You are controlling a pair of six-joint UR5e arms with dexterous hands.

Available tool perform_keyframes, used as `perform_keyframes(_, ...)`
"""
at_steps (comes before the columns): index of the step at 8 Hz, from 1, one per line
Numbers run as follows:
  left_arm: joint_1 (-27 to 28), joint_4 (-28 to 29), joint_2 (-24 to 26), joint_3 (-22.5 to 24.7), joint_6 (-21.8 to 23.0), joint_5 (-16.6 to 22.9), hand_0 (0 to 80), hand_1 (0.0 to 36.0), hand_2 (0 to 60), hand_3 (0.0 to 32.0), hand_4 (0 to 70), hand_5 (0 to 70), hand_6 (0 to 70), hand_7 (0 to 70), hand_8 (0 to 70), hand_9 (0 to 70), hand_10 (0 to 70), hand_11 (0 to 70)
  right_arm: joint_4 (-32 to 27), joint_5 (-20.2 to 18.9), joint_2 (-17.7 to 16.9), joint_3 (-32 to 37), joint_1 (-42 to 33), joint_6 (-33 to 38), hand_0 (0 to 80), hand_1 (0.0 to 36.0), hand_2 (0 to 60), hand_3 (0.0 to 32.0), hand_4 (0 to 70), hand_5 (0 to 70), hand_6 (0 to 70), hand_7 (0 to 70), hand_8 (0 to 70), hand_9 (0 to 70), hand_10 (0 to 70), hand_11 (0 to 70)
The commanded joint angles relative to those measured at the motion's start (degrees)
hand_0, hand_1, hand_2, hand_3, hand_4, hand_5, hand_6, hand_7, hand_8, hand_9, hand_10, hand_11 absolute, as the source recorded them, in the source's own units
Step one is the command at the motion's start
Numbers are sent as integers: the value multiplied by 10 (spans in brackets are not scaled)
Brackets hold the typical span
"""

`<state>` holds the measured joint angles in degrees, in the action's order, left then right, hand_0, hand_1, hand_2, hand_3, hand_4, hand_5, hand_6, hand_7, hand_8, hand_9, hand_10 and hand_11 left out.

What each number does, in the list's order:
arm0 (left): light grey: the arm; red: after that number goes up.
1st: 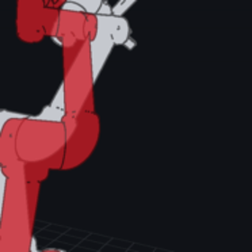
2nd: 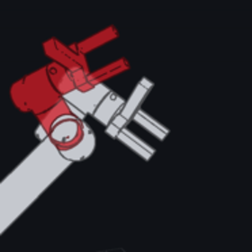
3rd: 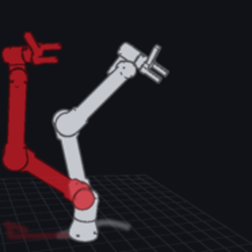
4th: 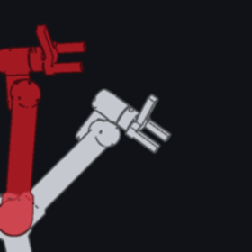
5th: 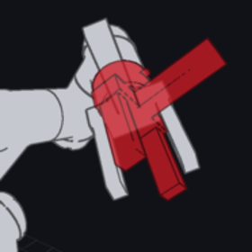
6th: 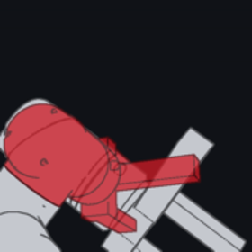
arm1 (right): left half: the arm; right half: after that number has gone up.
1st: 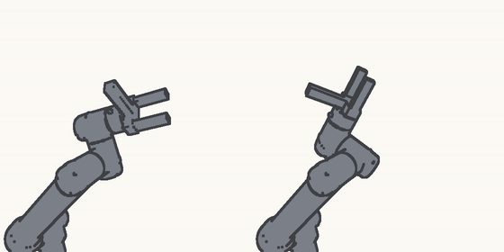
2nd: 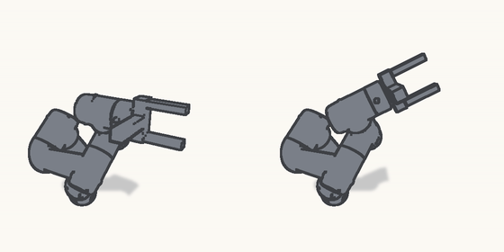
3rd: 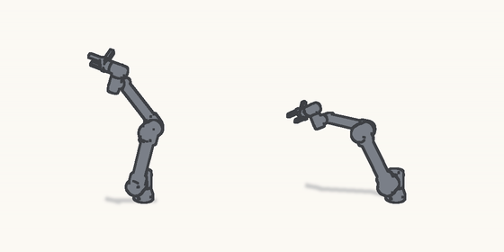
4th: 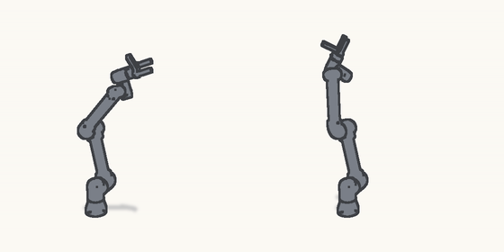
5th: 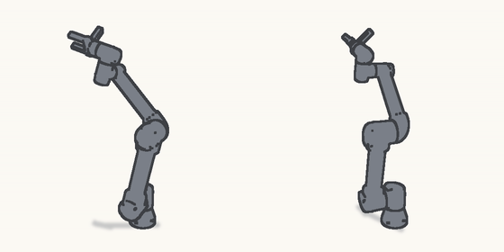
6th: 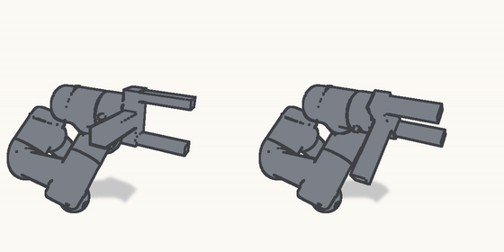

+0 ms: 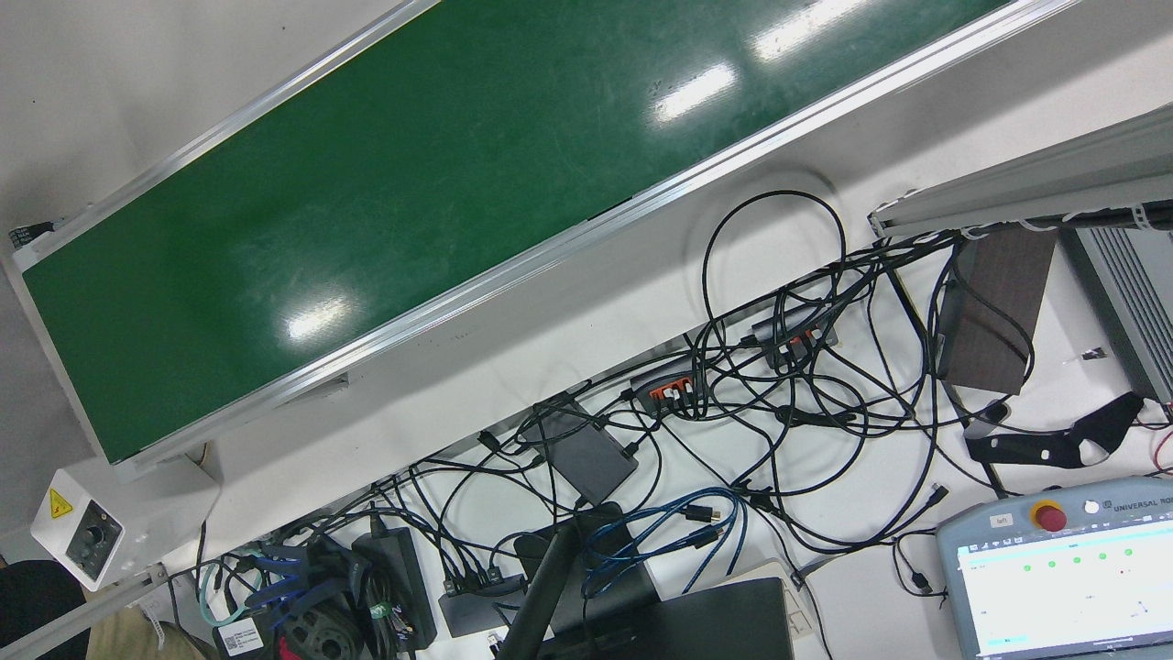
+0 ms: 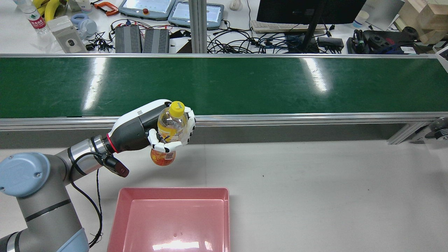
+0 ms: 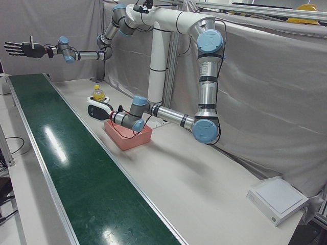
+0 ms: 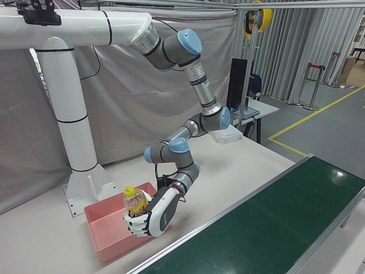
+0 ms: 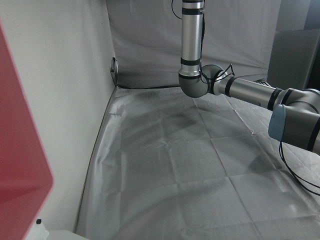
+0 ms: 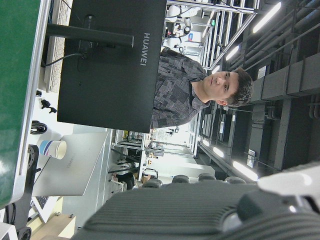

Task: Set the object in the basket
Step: 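Lift the bottle off the conveyor and carry it over the pink basket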

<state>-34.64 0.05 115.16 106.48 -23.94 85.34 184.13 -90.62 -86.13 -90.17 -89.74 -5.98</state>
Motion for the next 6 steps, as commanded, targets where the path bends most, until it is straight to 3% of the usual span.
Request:
perform_keyframes(1, 43, 0, -49, 69, -24, 1, 560, 157, 600, 0, 700, 700, 700, 700, 700, 700, 700, 700, 0, 0, 0, 0, 0, 0, 0, 0, 0, 0, 0, 0, 0, 0, 0, 0, 0, 0)
perform_keyframes(3, 99, 0, -54, 72, -54, 0, 551, 148, 600, 0, 700, 700, 700, 700, 700, 700, 700, 700, 0, 0, 0, 0, 0, 0, 0, 0, 0, 0, 0, 0, 0, 0, 0, 0, 0, 0)
perform_keyframes(4, 115, 7, -54, 73, -55, 0, 546, 139, 569, 0, 700, 700, 700, 700, 700, 700, 700, 700, 0, 0, 0, 0, 0, 0, 0, 0, 0, 0, 0, 0, 0, 0, 0, 0, 0, 0)
perform_keyframes(5, 120, 13, -54, 76, -55, 0, 548, 121, 416, 0, 700, 700, 700, 700, 700, 700, 700, 700, 0, 0, 0, 0, 0, 0, 0, 0, 0, 0, 0, 0, 0, 0, 0, 0, 0, 0)
perform_keyframes(6, 118, 18, -55, 77, -55, 0, 555, 89, 122, 0, 700, 700, 598, 700, 568, 700, 620, 700, 0, 0, 0, 0, 0, 0, 0, 0, 0, 0, 0, 0, 0, 0, 0, 0, 0, 0)
